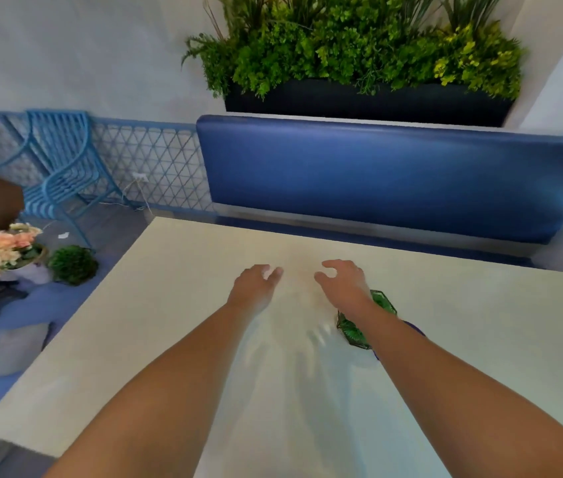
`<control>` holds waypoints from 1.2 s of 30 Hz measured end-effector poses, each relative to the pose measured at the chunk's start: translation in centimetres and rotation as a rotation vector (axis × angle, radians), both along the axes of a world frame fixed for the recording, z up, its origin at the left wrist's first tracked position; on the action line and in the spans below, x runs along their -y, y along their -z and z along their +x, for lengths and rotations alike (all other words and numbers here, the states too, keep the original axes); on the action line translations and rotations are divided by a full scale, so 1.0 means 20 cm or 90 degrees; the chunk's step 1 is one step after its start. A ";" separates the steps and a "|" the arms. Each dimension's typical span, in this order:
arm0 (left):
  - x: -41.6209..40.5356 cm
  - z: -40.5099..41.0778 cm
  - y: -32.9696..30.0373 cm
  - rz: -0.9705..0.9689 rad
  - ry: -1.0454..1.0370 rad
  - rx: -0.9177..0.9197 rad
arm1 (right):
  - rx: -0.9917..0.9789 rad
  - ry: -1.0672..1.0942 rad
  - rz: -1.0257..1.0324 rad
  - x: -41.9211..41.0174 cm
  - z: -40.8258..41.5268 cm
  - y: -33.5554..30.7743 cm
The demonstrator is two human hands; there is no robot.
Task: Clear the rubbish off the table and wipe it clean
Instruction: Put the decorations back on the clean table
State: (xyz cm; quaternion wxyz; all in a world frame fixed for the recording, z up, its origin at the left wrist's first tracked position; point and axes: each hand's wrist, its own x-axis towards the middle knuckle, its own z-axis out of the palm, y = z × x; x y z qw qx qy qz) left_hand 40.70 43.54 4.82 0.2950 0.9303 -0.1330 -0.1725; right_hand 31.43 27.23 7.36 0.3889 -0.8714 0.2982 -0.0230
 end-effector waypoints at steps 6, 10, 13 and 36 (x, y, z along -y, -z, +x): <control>-0.39 0.20 -0.13 0.011 -0.098 0.011 | -0.001 -0.113 0.069 -0.35 0.32 -0.07; -0.71 0.36 -0.17 0.005 -0.164 0.016 | -0.008 -0.190 0.083 -0.64 0.54 -0.08; -0.95 0.53 -0.18 -0.009 -0.191 0.036 | -0.007 -0.238 0.091 -0.85 0.73 -0.09; -2.40 1.65 0.28 0.005 -0.342 -0.127 | -0.070 -0.343 0.159 -2.20 2.07 0.36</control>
